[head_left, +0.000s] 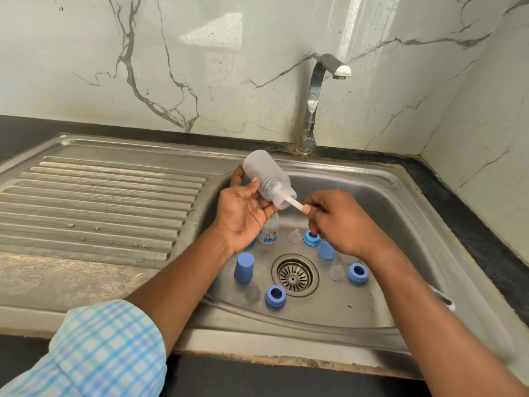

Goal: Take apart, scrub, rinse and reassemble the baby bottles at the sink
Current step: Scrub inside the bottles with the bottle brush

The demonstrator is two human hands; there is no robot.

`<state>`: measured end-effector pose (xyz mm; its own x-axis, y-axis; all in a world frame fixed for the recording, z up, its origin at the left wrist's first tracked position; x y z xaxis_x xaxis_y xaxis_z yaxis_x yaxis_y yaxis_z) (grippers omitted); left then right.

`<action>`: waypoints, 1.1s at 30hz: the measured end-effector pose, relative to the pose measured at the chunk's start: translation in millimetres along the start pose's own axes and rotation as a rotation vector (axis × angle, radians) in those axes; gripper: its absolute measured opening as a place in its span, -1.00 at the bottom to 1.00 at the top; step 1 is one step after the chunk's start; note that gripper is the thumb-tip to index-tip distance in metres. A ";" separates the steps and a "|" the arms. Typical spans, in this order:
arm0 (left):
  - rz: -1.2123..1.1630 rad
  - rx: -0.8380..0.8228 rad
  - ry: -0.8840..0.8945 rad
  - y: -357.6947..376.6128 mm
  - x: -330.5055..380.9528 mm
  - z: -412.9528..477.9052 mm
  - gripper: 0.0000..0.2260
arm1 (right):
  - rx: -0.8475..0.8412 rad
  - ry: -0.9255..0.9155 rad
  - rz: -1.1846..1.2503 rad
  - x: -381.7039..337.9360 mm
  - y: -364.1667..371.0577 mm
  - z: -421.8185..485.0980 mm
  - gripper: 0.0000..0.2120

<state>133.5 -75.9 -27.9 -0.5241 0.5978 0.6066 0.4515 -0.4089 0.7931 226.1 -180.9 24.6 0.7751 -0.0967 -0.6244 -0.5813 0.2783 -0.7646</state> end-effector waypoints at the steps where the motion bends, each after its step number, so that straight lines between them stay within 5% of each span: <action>1: -0.007 -0.025 -0.010 2.7 -2.0 -0.7 -0.60 | 0.013 0.003 0.010 0.1 0.9 0.6 -0.76; 4: 0.046 -0.013 0.005 4.9 -2.8 -0.5 -0.60 | 0.031 0.004 -0.008 0.5 7.3 1.4 -0.71; 8: 0.301 0.254 0.104 -17.5 3.9 4.5 -0.48 | 0.005 0.010 -0.139 2.5 22.9 4.8 -0.84; 13: 0.289 0.438 0.187 -49.9 39.3 3.8 -0.58 | -0.024 -0.024 -0.206 -4.8 22.3 3.6 -0.86; 20: 0.228 0.433 0.134 -54.2 40.1 5.4 -0.57 | -0.067 -0.117 -0.307 -19.6 19.4 -1.1 -0.93; 25: 0.250 0.361 0.022 -46.6 28.0 2.9 -0.78 | 0.067 -0.065 -0.571 -16.1 -9.5 -7.4 -0.86; 33: 0.313 0.157 -0.013 -12.4 1.3 -0.4 -0.61 | 0.144 0.001 -0.513 -12.9 -10.3 -5.6 -0.73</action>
<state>127.0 -70.3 -36.9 -0.3336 0.4697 0.8173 0.6949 -0.4633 0.5499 220.7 -187.8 39.7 0.9506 -0.2554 -0.1765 -0.0880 0.3238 -0.9420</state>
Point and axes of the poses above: each hand's wrist, its own z-axis towards the middle knuckle, its own y-axis out of the palm, x = y × z, the point moved 10 cm from there along z, towards the middle knuckle, and after that the axes turned 6 degrees about -y, right-handed, at the moved point
